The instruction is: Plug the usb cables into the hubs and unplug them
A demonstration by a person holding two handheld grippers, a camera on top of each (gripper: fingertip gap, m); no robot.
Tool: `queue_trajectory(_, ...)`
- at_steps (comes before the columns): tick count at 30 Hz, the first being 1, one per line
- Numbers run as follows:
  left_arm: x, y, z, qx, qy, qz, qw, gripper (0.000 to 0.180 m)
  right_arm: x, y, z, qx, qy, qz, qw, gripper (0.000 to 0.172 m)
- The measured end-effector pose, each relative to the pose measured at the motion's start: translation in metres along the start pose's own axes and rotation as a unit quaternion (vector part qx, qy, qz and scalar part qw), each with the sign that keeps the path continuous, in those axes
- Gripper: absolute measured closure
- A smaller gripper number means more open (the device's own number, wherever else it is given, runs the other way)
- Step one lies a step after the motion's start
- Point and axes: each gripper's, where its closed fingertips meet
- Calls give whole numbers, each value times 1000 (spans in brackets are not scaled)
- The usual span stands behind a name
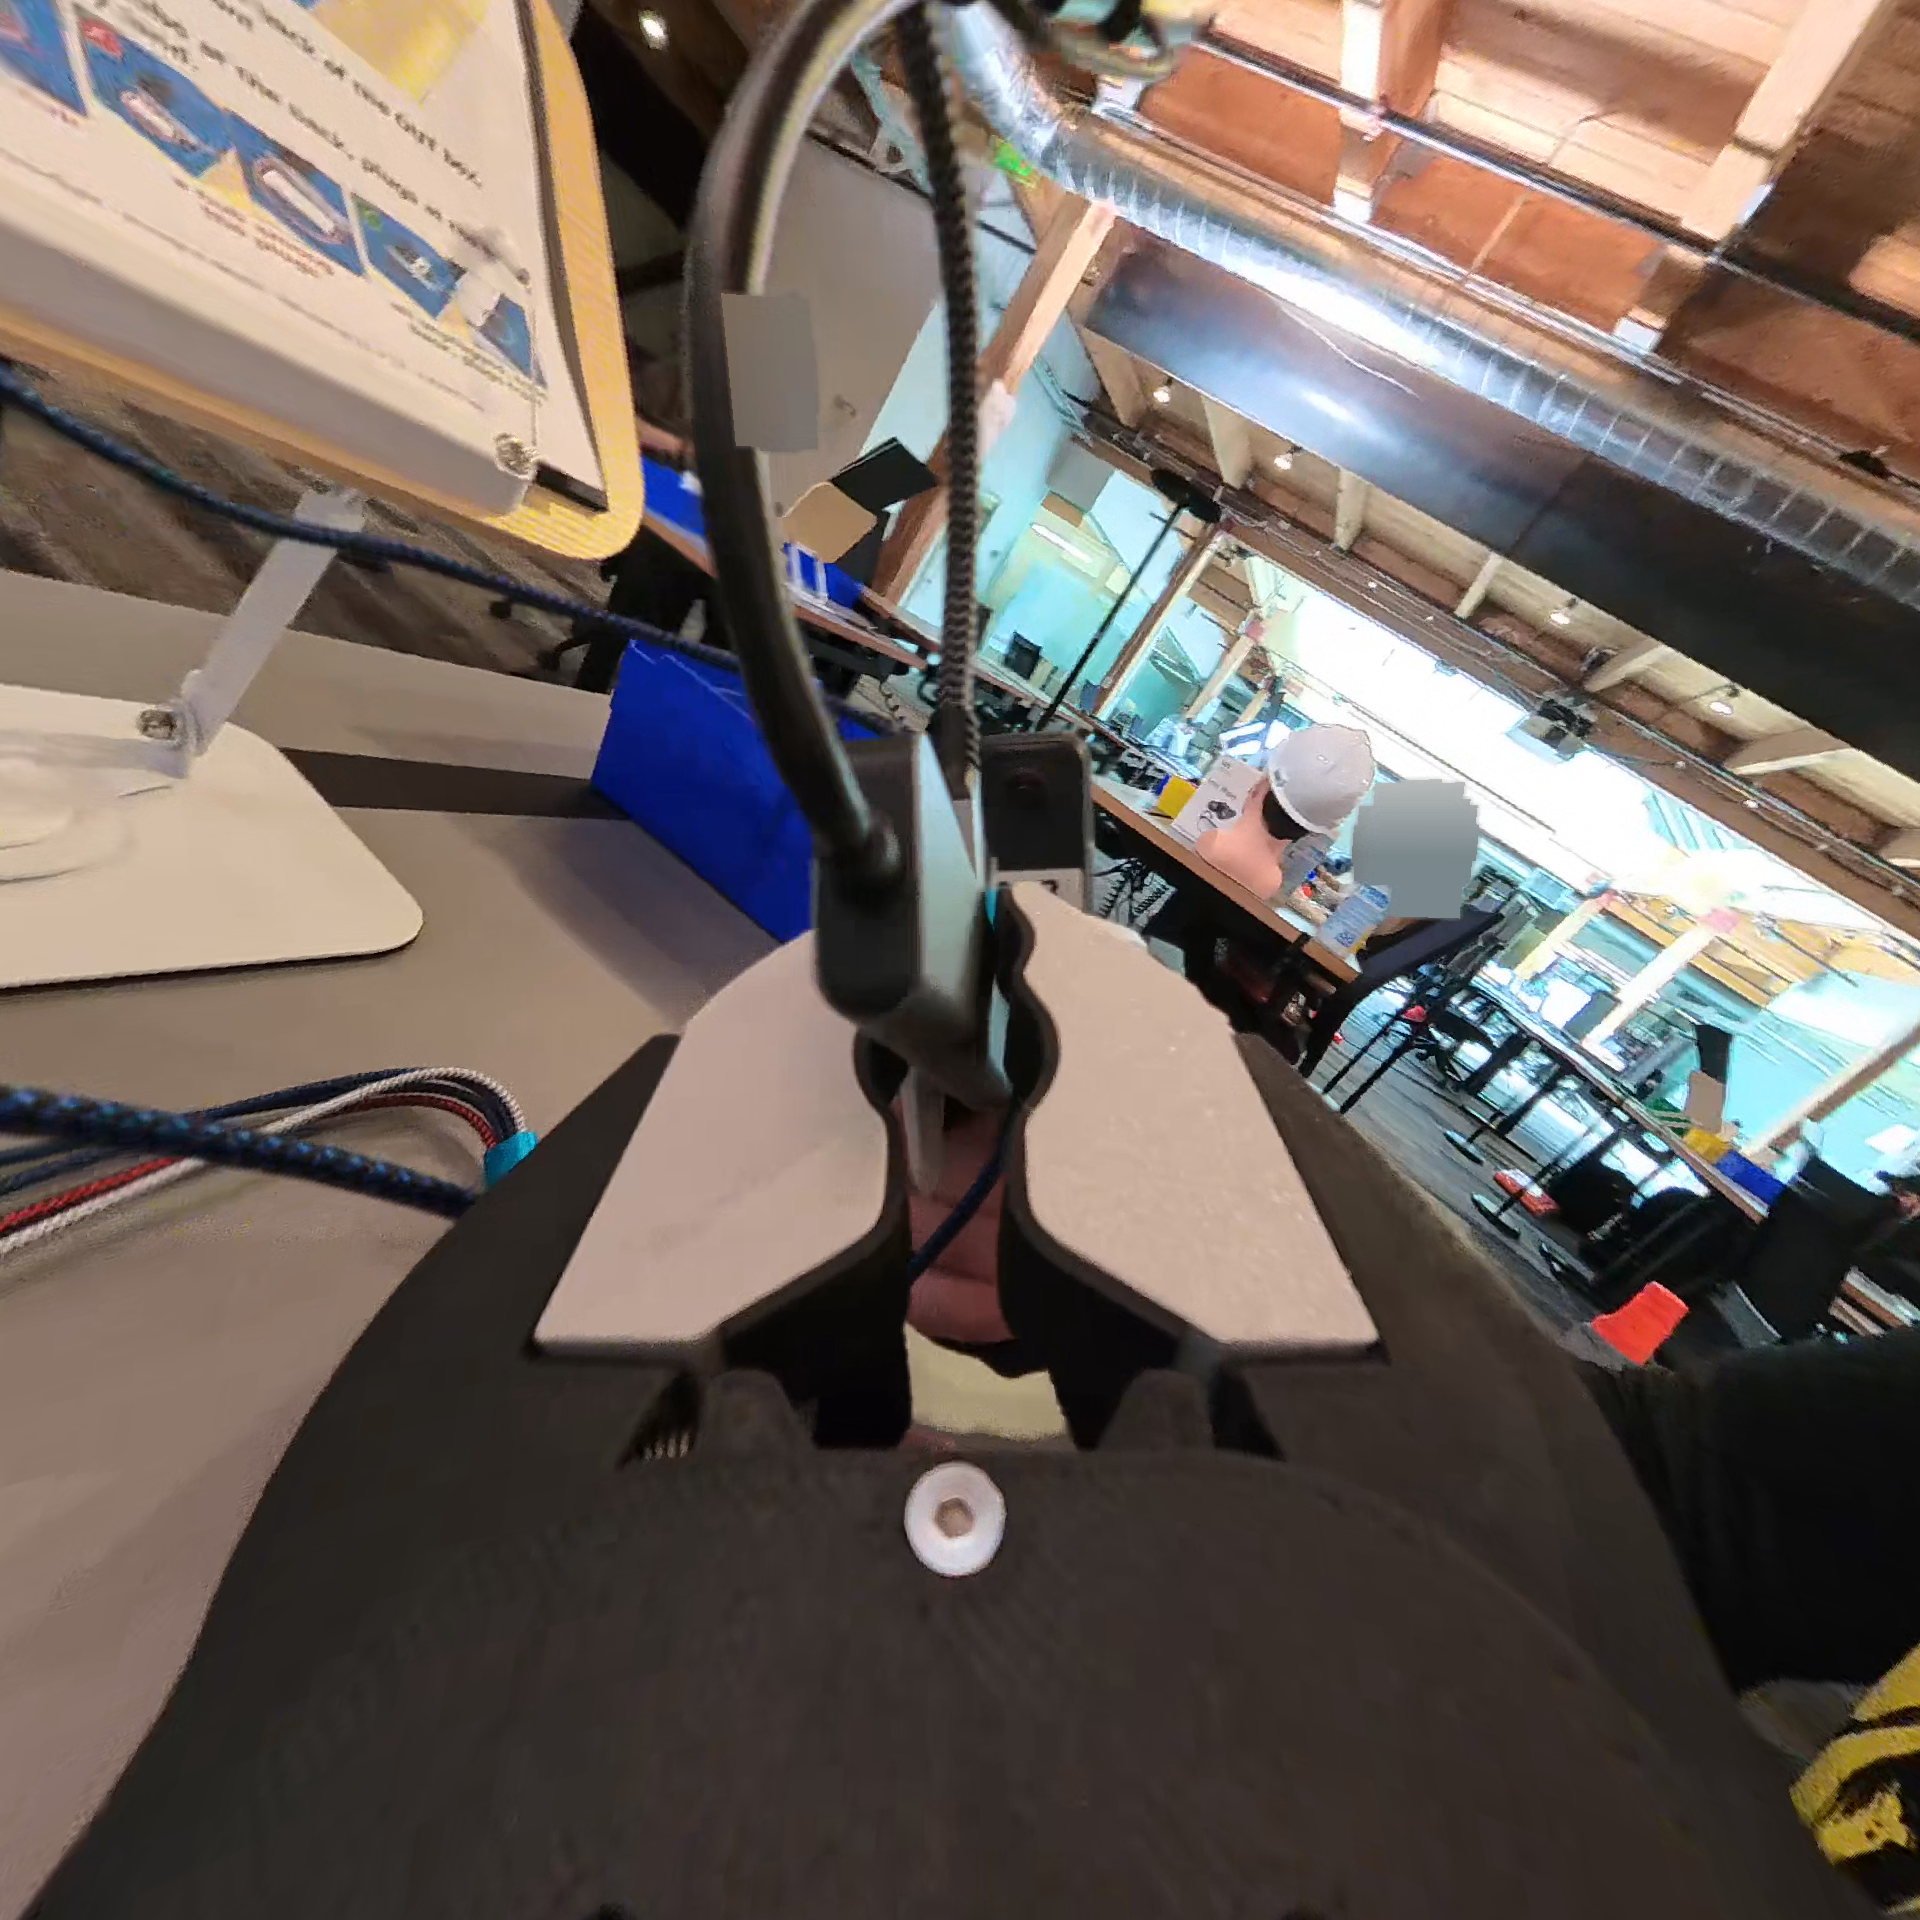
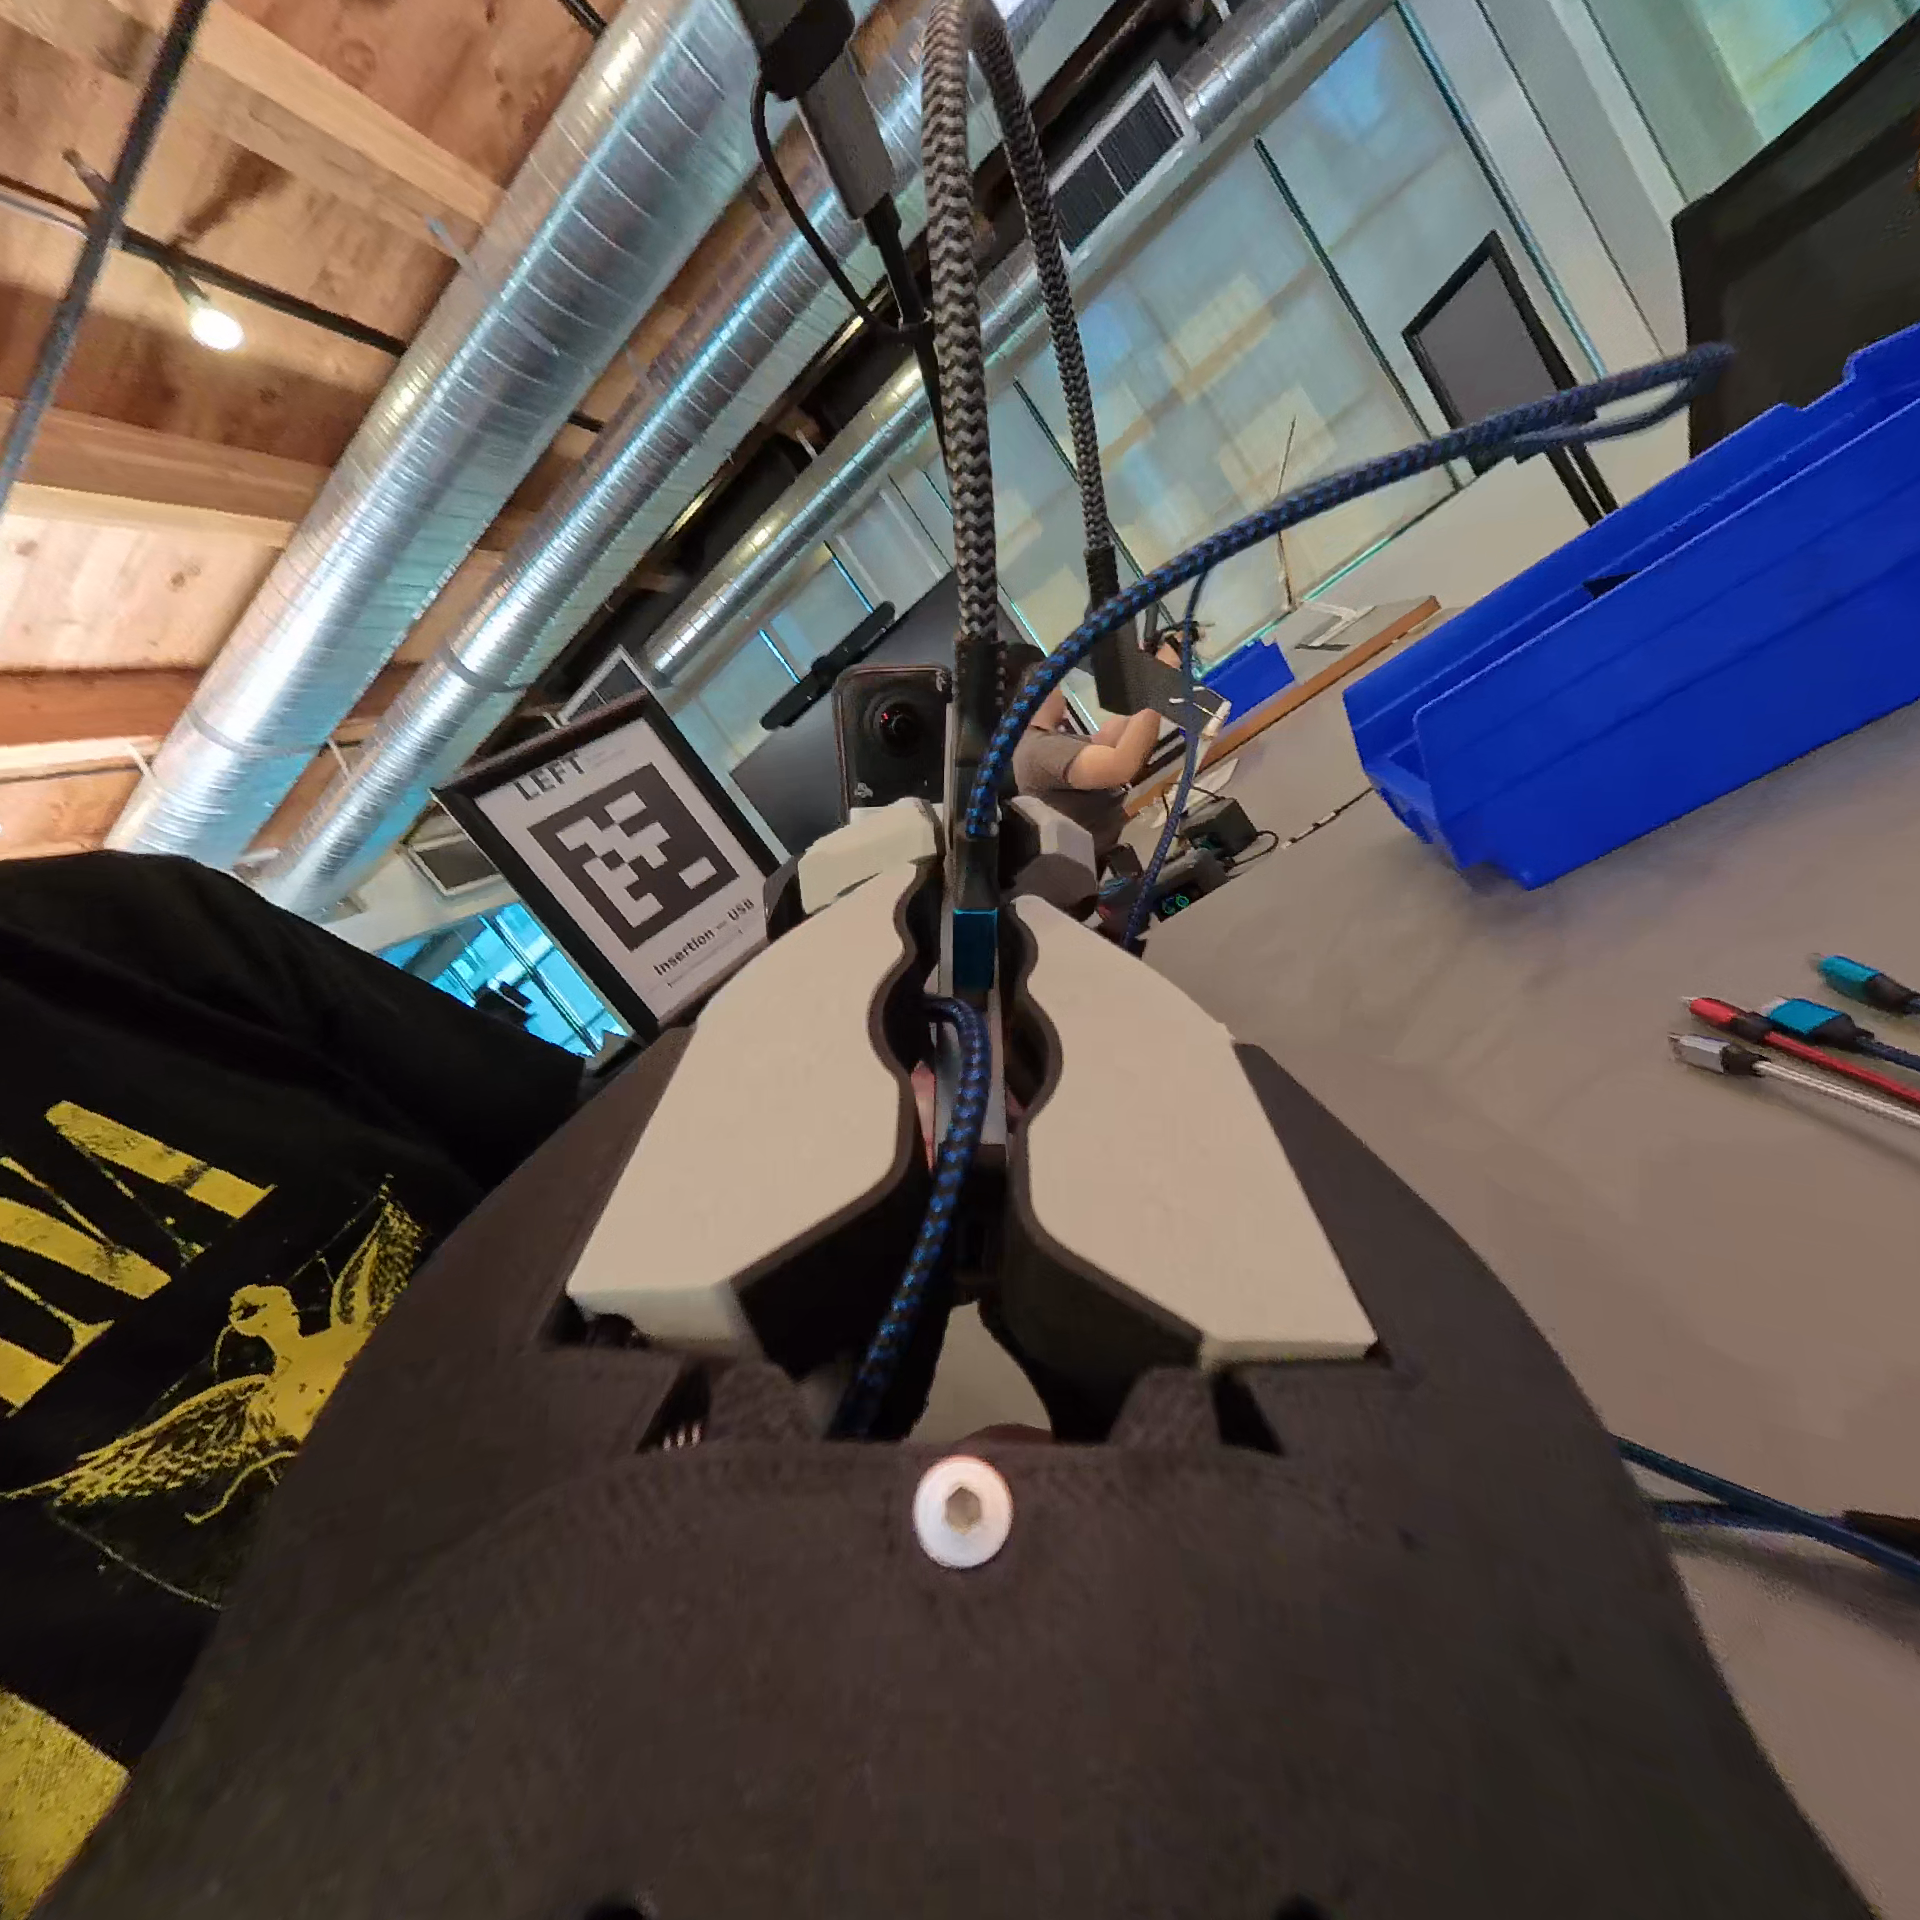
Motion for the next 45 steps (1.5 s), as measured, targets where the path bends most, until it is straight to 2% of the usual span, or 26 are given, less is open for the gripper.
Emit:
queue_trajectory(3,3,2,2,5,22,4,1000,169,0,-8,-2,23,6,39,999,157)
queue_trajectory(5,9,2,-8,-8,21,8,1000,169,9,-14,-15,57,3,82,995,135)
queue_trajectory(7,14,0,-14,-17,42,18,999,169,23,-11,-32,129,-1,124,984,126)
queue_trajectory(9,18,-2,-16,-35,73,24,996,170,29,9,-43,193,10,116,974,137)
queue_trajectory(11,18,-11,-15,-48,103,45,993,169,24,27,-42,223,50,93,969,148)
queue_trajectory(15,11,-23,-4,-82,164,58,981,169,-1,30,-25,237,123,79,960,143)
queue_trajectory(18,8,-26,2,-99,182,57,977,169,-8,25,-13,231,162,66,957,149)
queue_trajectory(20,10,-27,4,-108,199,60,972,169,-7,24,-9,222,174,59,958,158)
queue_trajectory(25,9,-31,11,-109,226,79,965,169,-2,27,1,197,193,19,961,163)
queue_trajectory(34,21,-42,17,-152,257,98,949,168,-1,39,11,238,202,6,950,164)
queue_trajectory(35,29,-38,13,-157,255,84,950,168,4,42,3,230,187,4,955,163)
queue_trajectory(37,56,-29,-7,-144,225,67,961,168,31,44,-39,201,116,2,973,163)
queue_trajectory(39,73,-21,-9,-146,231,43,961,168,55,39,-62,215,102,38,971,163)
queue_trajectory(42,72,-21,-10,-139,223,40,964,168,55,35,-59,225,140,58,962,163)
queue_trajectory(45,75,-21,-20,-143,211,43,966,168,60,32,-59,230,141,84,959,163)
Point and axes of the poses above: each gripper's, where its closed fingertips meet, x back along the fingers, z out of its underside, y = z × x across the jaws, and after that the axes turned 11 degrees about z, right-handed
